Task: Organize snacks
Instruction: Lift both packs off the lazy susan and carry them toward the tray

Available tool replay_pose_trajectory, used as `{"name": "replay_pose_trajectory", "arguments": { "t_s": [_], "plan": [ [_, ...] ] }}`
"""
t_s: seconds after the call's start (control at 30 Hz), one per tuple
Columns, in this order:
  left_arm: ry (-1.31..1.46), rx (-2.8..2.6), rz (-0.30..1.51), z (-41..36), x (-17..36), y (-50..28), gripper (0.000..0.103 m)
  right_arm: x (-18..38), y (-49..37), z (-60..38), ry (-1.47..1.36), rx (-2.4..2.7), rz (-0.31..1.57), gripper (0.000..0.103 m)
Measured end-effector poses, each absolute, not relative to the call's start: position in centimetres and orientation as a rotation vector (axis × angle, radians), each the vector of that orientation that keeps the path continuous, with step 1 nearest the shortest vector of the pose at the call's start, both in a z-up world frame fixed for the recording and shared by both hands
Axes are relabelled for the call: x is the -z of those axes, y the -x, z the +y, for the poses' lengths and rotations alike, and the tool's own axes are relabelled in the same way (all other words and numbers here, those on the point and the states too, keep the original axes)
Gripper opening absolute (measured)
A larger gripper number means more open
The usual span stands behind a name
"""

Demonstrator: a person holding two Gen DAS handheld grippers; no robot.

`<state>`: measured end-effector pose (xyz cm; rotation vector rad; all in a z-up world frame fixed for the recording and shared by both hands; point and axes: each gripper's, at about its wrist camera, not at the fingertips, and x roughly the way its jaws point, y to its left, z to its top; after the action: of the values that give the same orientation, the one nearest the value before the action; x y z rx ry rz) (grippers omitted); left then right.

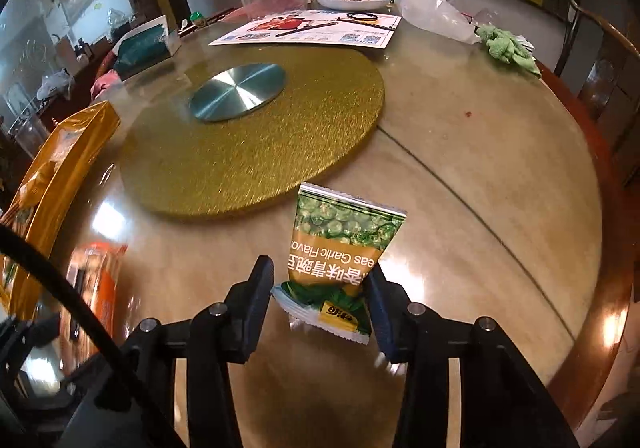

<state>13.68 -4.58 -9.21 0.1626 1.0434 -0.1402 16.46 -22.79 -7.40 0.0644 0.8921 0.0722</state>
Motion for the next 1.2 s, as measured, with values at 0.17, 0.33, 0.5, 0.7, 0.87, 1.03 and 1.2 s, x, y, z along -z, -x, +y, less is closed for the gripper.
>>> {"name": "replay_pose_trajectory", "arguments": {
  "t_s": [0.17, 0.33, 0.5, 0.7, 0.87, 1.03, 1.2],
  "plan": [
    [-0.159, 0.108, 1.008, -4.6, 9.3, -13.9, 0.064, 7.6, -13.2, -23.2, -0.077, -0.07, 0.887, 0.044],
    [-0.156, 0.093, 0.997, -4.5, 9.2, -13.4, 0.058, 7.5, -11.6, -23.5, -0.167, -0.114, 0.912, 0.044],
    [-0.103, 0.158, 1.009, -3.9, 9.0, -11.7, 0.058, 7.7, -11.0, -23.2, -0.258, -0.181, 0.921, 0.041],
    [0.012, 0.174, 0.99, -2.5, 7.8, -10.6, 0.058, 7.7, -10.5, -22.3, -0.293, -0.218, 0.919, 0.036],
    [0.03, 0.181, 0.972, -2.5, 7.2, -10.5, 0.058, 7.9, -10.5, -22.0, -0.268, -0.202, 0.916, 0.036],
    [0.035, 0.19, 0.958, -2.4, 6.7, -10.3, 0.058, 7.7, -10.5, -21.8, -0.245, -0.179, 0.902, 0.035],
    [0.076, 0.203, 0.967, -1.7, 6.6, -10.3, 0.057, 7.8, -10.6, -22.2, -0.276, -0.187, 0.893, 0.034]
  ]
}}
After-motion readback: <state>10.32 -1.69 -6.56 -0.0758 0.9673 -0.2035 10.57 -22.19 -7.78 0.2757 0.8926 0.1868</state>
